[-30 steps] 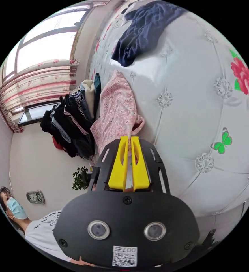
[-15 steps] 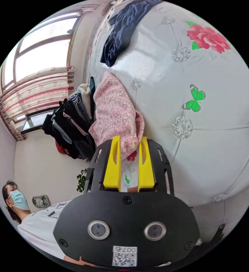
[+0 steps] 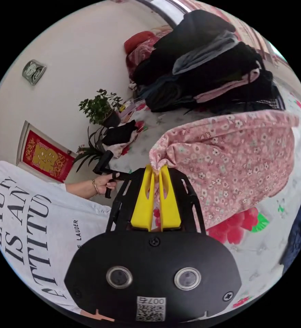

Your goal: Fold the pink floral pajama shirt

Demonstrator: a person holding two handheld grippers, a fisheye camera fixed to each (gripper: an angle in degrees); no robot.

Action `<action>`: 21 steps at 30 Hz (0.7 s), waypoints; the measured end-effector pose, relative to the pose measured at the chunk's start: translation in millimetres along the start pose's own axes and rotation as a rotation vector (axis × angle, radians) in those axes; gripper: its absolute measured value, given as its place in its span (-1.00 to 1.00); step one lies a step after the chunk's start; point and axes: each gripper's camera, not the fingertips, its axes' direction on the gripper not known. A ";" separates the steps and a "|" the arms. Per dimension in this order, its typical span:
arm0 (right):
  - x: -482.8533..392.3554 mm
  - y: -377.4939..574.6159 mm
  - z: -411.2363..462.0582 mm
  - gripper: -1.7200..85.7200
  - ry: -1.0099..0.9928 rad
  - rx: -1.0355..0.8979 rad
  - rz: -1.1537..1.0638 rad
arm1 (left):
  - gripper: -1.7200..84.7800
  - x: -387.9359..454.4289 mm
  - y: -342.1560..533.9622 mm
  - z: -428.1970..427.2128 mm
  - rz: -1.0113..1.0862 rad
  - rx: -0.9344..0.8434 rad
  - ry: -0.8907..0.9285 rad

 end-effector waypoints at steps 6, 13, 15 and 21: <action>2.2 -12.1 126.4 -0.81 -0.170 -0.204 0.022 | -0.67 -0.2 18.5 -23.7 -0.026 0.028 0.129; 174.7 39.6 53.8 -0.68 -0.039 0.051 0.486 | -0.58 17.9 19.4 -34.9 0.016 0.021 0.227; 218.1 54.9 49.6 -0.66 -0.036 0.070 0.600 | -0.59 29.2 10.6 -28.3 0.030 -0.011 0.231; 282.0 90.7 75.0 -0.68 -0.092 0.101 0.770 | -0.88 39.0 -9.7 -8.9 0.007 -0.082 0.183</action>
